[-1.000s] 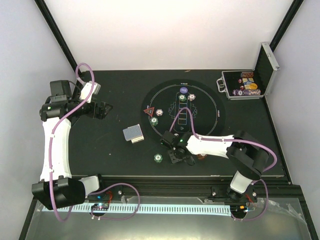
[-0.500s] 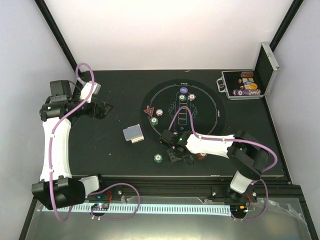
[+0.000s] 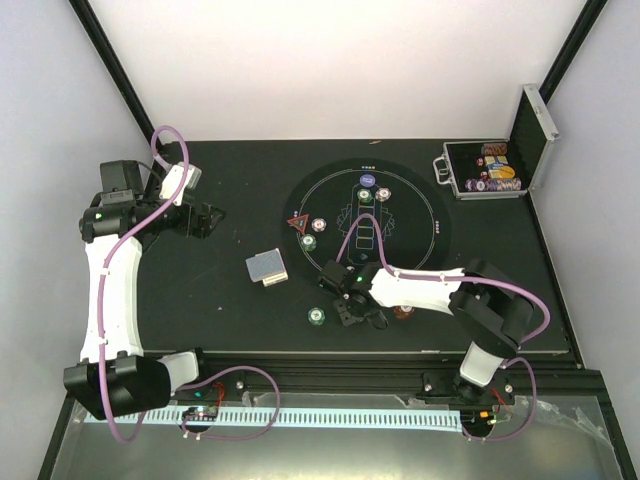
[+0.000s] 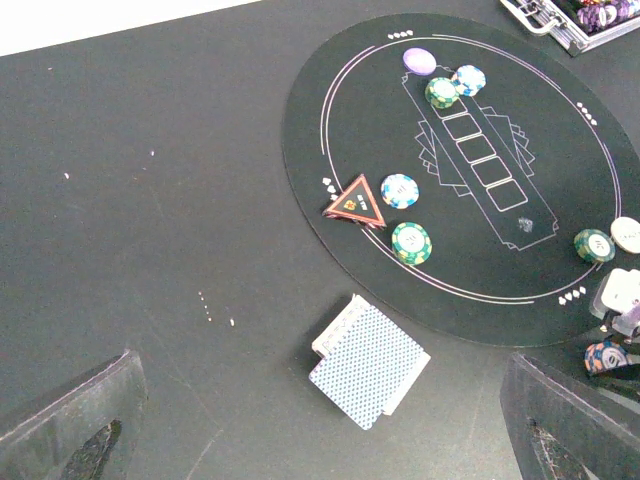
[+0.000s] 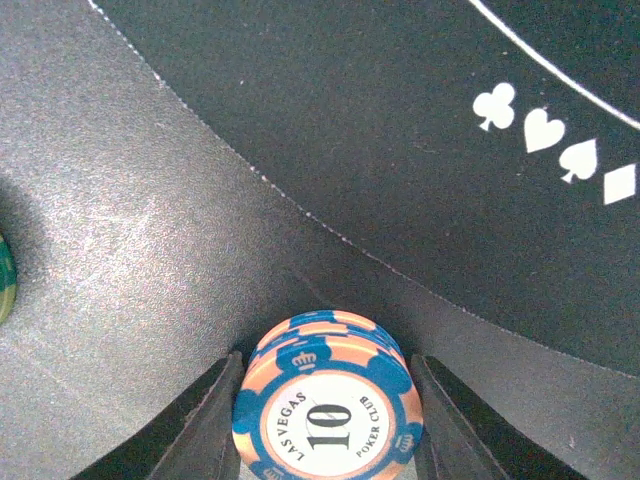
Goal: Distribute texas hold em gaming equipment
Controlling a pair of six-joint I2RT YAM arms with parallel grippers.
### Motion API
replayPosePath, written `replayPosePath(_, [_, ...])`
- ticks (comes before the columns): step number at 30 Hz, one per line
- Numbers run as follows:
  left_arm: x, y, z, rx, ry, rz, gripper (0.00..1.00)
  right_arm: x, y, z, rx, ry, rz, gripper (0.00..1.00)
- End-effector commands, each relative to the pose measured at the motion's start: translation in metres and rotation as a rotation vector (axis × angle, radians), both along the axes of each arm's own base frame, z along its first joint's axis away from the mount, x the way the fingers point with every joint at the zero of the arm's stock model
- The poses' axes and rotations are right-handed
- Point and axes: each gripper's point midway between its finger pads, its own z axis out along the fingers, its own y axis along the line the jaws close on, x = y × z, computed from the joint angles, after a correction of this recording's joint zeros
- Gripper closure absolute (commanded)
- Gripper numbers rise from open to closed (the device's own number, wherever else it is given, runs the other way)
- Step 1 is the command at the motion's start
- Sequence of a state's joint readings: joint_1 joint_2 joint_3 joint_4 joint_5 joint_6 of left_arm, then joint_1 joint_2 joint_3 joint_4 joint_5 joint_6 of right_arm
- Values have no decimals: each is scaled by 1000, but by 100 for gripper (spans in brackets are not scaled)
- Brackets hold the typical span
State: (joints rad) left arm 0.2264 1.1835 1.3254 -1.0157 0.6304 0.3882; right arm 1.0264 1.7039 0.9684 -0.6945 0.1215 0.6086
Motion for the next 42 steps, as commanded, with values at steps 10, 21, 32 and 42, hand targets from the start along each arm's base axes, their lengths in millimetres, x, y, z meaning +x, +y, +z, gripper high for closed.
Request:
replayPosePath(10, [0,-3,16,-21,-47,-9,1,7,4,18,3,-42,8,81])
replayPosePath(21, [0,-3,16,-24,-47,-11,1,13,8,40,20,-71,12,89])
replayPosePath(32, [0,-3,16,-18,-48,-10,1,94,-64,69,-19,-180,-196,89])
replayPosePath(42, [1,-1,19,-8,-52,-6,1,161,-133,47,-69,-195,-387,89])
